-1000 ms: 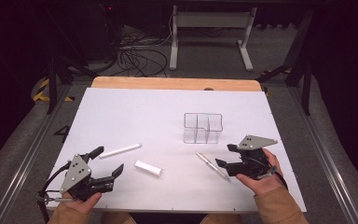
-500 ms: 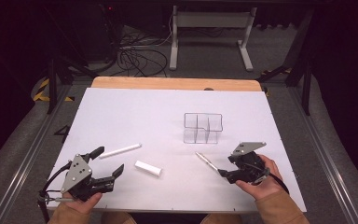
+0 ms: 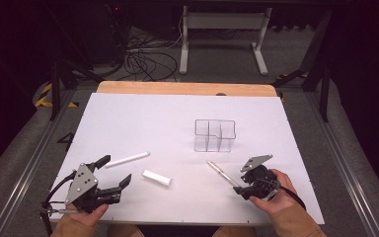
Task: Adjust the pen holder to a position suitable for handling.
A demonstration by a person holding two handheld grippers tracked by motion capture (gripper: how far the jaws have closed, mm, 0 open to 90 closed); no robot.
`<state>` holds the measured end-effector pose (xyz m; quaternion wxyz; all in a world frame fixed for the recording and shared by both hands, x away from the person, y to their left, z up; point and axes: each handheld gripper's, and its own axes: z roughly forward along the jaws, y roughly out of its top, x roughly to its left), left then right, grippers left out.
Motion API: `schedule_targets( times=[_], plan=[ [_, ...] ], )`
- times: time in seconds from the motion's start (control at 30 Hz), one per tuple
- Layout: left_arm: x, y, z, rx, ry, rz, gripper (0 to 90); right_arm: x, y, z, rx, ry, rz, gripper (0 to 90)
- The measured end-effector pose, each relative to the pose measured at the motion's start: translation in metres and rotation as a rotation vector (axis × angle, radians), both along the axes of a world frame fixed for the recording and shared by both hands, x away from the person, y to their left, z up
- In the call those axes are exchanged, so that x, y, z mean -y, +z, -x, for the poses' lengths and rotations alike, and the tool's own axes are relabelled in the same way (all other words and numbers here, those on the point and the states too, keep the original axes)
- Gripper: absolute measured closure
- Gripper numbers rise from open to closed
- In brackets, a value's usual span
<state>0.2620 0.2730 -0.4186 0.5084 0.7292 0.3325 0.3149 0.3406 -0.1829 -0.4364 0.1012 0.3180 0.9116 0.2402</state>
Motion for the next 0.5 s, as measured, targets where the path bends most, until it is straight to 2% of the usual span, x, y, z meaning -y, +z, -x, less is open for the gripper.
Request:
schedule_targets(
  times=[0.1, 0.33, 0.5],
  plan=[
    [0.0, 0.0, 0.0, 0.0, -0.001, -0.001, 16.2, 0.0, -0.004, 0.0, -0.013, -0.001, 0.007, 57.1],
    [0.002, 0.0, 0.0, -0.002, -0.002, -0.009, 16.5, -0.001, -0.012, 0.001, 0.006, -0.004, -0.008, 66.4],
    [0.002, 0.0, 0.0, -0.004, -0.003, -0.008, 16.5, -0.002, -0.015, -0.001, 0.007, -0.001, 0.009, 72.1]
  ],
)
